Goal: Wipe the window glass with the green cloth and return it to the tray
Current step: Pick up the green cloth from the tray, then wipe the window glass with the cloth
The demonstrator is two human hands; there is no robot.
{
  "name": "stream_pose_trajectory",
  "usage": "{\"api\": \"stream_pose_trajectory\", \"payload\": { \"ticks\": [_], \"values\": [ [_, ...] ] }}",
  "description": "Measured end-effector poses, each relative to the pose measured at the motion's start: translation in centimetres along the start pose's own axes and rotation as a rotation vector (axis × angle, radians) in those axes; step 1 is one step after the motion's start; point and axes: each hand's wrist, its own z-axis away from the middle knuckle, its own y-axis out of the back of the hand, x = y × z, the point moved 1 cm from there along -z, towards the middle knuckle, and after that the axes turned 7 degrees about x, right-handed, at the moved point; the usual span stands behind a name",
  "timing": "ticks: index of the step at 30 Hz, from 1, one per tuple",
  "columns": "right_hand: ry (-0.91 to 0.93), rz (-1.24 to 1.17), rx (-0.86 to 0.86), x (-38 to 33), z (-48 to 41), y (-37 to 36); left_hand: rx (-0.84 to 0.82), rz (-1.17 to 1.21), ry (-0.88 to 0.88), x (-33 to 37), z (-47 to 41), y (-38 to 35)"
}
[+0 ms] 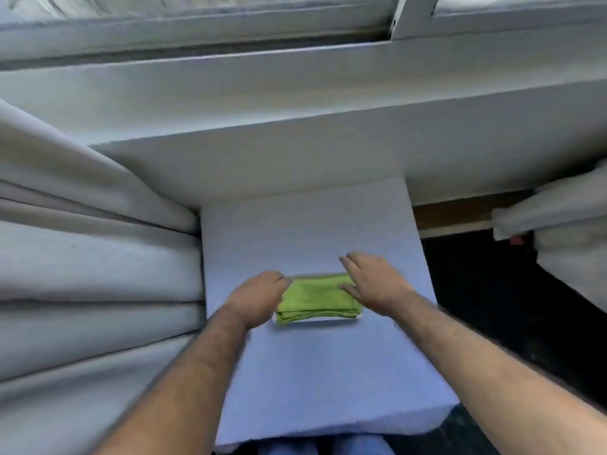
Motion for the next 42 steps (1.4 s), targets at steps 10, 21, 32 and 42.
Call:
{"api": "stream_pose_trajectory", "payload": {
  "ticks": [10,21,32,42],
  "values": [
    [-0.059,0.162,0.025,0.6,-3.1,-9.2,0.082,-0.194,0.173,-0.7,-4.7,-9.3],
    [-0.207,0.008,0.109,-2.1,-1.8,-4.5,0.066,0.300,0.412,-0.1,-2.2,-3.6],
    [-0.151,-0.082,0.304,-5.3,0.7,20.8,0.442,0.357,0.345,-0.4,3.8,20.9],
    [-0.082,-0.064,0.659,-10.5,7.7,51.1,0.846,0.662,0.198,1.0,14.5,47.4]
  ]
}}
